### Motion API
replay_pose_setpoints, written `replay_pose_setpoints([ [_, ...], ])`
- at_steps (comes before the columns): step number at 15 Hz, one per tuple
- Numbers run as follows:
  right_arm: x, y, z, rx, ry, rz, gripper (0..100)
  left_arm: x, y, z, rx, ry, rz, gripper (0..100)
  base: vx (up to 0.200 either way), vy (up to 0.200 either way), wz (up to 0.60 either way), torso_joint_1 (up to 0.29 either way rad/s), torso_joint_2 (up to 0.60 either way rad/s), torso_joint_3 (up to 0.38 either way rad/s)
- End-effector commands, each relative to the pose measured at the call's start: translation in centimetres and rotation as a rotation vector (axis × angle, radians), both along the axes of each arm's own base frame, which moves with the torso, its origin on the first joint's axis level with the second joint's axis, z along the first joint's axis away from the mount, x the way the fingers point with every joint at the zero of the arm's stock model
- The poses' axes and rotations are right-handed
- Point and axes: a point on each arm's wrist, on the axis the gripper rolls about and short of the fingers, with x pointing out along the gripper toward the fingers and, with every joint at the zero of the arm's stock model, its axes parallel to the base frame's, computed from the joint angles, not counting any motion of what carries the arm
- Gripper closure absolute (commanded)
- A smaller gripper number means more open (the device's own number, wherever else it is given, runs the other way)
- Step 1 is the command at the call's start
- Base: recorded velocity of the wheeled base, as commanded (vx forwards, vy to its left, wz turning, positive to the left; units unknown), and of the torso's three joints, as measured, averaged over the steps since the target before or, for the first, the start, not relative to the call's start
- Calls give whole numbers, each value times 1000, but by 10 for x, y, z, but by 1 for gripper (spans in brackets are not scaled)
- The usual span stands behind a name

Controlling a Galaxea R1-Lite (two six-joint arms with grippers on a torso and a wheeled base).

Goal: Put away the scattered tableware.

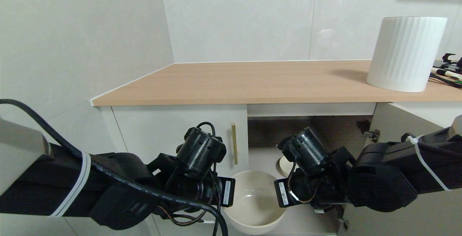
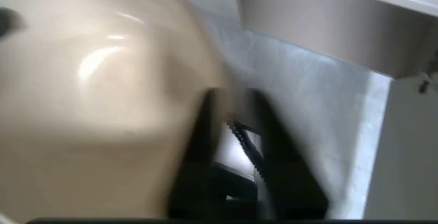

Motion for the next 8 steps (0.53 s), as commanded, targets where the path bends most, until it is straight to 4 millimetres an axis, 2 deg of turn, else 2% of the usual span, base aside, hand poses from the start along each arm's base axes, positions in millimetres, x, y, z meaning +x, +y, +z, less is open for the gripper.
replay_pose_setpoints([
  [1,0,-1,-2,-14,5,-6,100,0,1,-1,11,3,6,100,0,0,0,0,0,0],
  [7,1,-1,-4,-20,10,-5,100,-1,2,0,10,-2,5,100,0,0,0,0,0,0],
  [8,1,0,-5,-21,11,-5,100,-1,1,1,11,-4,4,0,0,0,0,0,0,0],
])
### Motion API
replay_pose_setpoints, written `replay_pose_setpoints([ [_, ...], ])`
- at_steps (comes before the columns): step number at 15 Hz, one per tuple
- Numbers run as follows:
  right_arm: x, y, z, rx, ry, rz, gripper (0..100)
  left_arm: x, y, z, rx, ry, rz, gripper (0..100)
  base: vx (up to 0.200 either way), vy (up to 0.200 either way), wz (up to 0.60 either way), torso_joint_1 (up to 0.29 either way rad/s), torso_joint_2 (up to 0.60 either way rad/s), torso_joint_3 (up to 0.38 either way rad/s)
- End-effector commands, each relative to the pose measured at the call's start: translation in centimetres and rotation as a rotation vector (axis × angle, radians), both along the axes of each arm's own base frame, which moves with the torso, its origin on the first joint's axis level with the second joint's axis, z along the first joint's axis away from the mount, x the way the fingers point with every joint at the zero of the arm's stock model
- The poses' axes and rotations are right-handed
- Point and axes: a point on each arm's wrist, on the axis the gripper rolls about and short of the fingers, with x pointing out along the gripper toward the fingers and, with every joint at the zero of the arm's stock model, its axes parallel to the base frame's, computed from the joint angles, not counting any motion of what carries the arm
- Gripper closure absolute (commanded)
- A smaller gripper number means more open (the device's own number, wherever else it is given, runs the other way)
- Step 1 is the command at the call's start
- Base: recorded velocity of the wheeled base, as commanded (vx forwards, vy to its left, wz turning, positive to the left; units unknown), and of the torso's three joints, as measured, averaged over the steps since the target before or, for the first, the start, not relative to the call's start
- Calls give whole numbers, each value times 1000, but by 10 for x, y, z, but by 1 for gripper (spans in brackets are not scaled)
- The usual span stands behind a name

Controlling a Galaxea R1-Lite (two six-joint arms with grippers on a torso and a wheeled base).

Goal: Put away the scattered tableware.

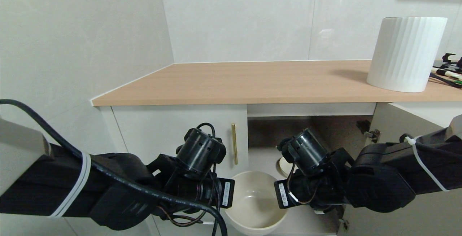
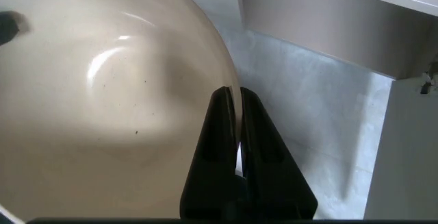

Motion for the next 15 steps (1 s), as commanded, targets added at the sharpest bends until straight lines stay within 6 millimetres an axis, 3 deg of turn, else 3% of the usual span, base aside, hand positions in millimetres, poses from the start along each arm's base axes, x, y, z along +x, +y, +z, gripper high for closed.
replay_pose_setpoints([
  [1,0,1,-5,-12,10,1,100,0,0,1,-3,-4,0,0,0,0,0,0,0,0],
  [5,5,3,-19,-45,31,-9,100,0,1,2,2,-11,11,0,0,0,0,0,0,0],
  [7,23,-1,-31,-60,22,-67,100,0,1,2,3,-14,11,0,0,0,0,0,0,0],
  [11,78,-25,-69,-69,-156,-303,100,1,1,3,11,-22,22,0,0,0,0,0,0,0],
  [12,78,-25,-69,-69,-156,-303,100,1,1,3,11,-22,22,0,0,0,0,0,0,0],
  [13,96,-40,-78,-62,-206,-385,100,1,1,4,10,-30,27,0,0,0,0,0,0,0],
  [15,109,-57,-79,-38,-219,-456,100,0,2,7,7,-37,27,0,0,0,0,0,0,0],
])
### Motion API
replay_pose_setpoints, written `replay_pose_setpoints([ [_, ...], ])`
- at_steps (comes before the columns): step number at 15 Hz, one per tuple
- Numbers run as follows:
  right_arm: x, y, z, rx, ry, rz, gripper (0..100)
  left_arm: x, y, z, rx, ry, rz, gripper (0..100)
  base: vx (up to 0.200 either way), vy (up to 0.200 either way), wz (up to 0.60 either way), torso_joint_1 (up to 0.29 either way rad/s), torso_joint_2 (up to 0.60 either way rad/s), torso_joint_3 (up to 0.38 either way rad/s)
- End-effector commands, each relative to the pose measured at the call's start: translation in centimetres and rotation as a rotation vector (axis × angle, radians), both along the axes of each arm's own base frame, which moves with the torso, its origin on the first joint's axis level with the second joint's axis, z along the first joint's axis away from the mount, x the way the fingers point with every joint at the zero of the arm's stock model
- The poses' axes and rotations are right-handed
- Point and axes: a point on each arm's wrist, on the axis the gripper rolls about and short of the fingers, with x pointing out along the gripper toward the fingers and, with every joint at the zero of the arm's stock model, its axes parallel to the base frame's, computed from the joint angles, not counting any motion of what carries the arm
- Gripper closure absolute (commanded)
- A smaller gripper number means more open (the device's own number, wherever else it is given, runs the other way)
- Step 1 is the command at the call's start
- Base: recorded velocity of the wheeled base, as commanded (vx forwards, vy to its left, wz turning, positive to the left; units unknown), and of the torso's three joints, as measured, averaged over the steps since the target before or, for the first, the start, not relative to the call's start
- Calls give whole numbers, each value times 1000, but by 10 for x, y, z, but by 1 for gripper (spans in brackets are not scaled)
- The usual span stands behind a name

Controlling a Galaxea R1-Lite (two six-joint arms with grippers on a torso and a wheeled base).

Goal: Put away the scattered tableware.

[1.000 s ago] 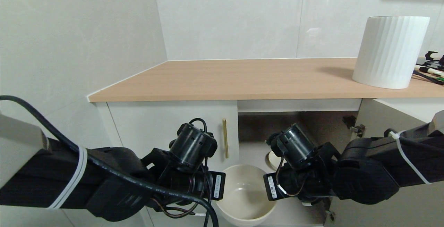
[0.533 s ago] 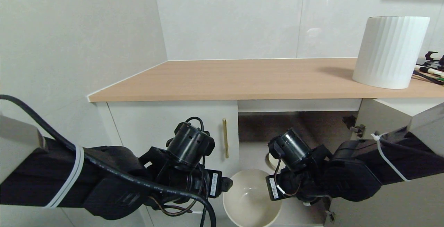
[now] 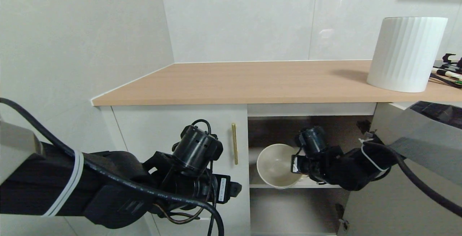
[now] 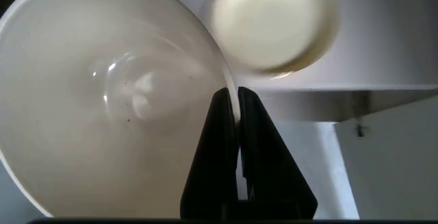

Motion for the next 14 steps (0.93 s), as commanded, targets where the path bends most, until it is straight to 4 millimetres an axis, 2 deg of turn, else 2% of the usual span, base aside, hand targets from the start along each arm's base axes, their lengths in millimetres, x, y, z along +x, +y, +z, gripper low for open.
replay_pose_setpoints([
  [1,16,-17,-14,1,12,-64,100,-1,1,3,-7,-8,0,0,0,0,0,0,0,0],
  [5,41,-39,-22,6,0,-139,100,-2,2,6,-12,-14,2,0,0,0,0,0,0,0],
  [9,56,-51,-29,15,-5,-185,100,-2,2,6,-13,-14,3,0,0,0,0,0,0,0],
  [14,71,-56,-43,13,-3,-206,100,-2,2,7,-12,-18,6,0,0,0,0,0,0,0],
])
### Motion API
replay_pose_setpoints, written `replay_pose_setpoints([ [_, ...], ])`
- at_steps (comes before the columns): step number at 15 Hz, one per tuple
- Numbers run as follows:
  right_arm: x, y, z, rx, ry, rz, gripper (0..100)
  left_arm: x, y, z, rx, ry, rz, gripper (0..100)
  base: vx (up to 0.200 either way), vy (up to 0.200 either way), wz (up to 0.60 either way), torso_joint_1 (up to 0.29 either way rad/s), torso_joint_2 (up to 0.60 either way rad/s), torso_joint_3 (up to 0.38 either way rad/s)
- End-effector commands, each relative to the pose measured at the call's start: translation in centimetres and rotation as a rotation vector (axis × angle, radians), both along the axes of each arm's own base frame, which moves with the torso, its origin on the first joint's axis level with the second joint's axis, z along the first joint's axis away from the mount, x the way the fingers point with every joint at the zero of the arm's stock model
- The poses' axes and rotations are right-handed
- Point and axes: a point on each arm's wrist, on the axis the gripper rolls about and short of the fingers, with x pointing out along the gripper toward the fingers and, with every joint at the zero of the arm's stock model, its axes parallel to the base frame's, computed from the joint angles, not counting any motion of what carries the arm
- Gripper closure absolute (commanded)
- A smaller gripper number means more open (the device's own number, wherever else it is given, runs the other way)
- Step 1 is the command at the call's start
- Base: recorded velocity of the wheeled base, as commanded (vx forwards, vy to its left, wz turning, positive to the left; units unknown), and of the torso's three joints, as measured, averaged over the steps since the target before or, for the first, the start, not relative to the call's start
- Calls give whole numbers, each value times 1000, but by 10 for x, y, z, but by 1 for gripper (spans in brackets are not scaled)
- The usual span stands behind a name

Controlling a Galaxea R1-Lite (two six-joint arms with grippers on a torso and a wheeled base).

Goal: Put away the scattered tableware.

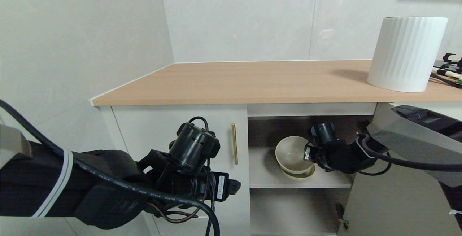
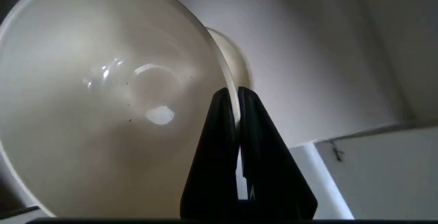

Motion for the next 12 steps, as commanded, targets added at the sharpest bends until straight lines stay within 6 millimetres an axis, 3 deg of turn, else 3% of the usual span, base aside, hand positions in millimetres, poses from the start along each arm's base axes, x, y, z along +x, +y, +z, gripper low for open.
replay_pose_setpoints([
  [1,6,-3,-12,-8,19,-11,100,0,0,0,-1,-2,1,0,0,0,0,0,0,0],
  [12,13,-2,-19,-16,36,-13,100,0,0,1,-2,-3,1,0,0,0,0,0,0,0],
])
